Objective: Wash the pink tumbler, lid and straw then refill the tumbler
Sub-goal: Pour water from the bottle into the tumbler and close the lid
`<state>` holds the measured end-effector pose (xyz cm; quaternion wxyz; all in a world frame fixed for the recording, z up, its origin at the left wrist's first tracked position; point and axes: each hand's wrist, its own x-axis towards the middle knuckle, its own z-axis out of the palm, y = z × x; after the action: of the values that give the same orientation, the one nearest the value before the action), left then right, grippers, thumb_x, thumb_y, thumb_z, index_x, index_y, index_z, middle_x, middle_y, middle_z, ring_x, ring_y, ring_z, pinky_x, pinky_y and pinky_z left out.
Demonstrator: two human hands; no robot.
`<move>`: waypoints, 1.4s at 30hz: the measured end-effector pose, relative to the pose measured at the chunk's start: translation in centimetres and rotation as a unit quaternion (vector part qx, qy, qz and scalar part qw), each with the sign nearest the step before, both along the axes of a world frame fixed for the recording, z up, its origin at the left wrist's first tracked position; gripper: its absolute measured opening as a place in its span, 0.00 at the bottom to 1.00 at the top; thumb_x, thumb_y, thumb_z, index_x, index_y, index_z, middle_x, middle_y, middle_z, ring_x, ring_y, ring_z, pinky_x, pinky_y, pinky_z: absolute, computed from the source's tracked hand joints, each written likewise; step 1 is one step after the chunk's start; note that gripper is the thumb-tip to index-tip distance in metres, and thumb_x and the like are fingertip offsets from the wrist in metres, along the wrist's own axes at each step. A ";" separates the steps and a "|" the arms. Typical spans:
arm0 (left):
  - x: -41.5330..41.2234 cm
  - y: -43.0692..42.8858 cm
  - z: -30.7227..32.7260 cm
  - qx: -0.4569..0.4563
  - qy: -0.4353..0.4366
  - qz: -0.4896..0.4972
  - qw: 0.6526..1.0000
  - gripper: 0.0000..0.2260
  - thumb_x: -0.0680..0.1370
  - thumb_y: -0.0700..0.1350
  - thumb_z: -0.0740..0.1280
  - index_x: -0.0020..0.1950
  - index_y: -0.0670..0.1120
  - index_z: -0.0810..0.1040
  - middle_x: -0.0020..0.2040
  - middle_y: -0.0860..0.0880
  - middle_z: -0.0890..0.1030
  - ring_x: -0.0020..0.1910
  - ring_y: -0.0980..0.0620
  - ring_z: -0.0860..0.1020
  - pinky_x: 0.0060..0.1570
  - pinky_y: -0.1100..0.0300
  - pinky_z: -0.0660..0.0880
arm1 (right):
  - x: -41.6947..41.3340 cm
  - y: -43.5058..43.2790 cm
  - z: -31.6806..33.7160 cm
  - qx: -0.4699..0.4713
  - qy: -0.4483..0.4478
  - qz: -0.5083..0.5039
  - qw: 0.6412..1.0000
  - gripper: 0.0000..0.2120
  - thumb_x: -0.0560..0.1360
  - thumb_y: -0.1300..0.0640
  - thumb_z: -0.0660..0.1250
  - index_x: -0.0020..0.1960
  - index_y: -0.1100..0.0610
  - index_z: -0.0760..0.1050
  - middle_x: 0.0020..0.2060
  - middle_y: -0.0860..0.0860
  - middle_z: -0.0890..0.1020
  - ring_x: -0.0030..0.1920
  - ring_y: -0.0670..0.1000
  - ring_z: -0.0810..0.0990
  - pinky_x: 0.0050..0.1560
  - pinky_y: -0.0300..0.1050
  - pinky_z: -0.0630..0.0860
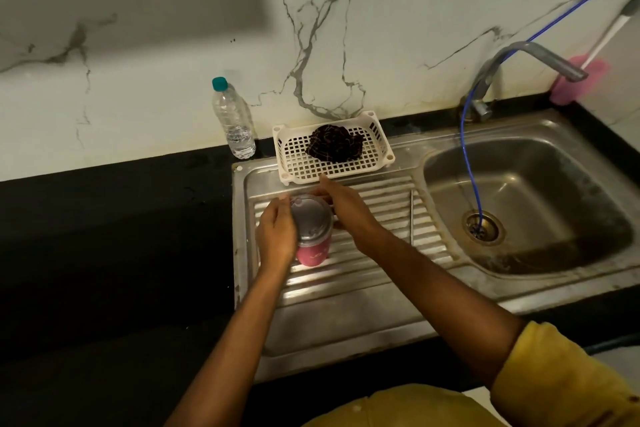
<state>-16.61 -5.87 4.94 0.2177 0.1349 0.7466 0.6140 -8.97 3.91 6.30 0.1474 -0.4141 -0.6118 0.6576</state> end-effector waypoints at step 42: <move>5.0 -4.6 -1.7 0.069 0.020 -0.019 0.997 0.22 0.84 0.40 0.60 0.79 0.46 0.63 0.69 0.54 0.71 0.58 0.77 0.73 0.49 0.78 0.72 | 1.9 -1.3 -4.5 0.065 0.152 0.090 0.982 0.16 0.81 0.53 0.59 0.65 0.58 0.76 0.56 0.50 0.81 0.55 0.39 0.79 0.58 0.33 0.73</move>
<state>-11.61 -10.50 3.28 0.2047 0.1756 0.7038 0.6572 -7.05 2.61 1.77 0.2057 -0.2424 -0.6586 0.6821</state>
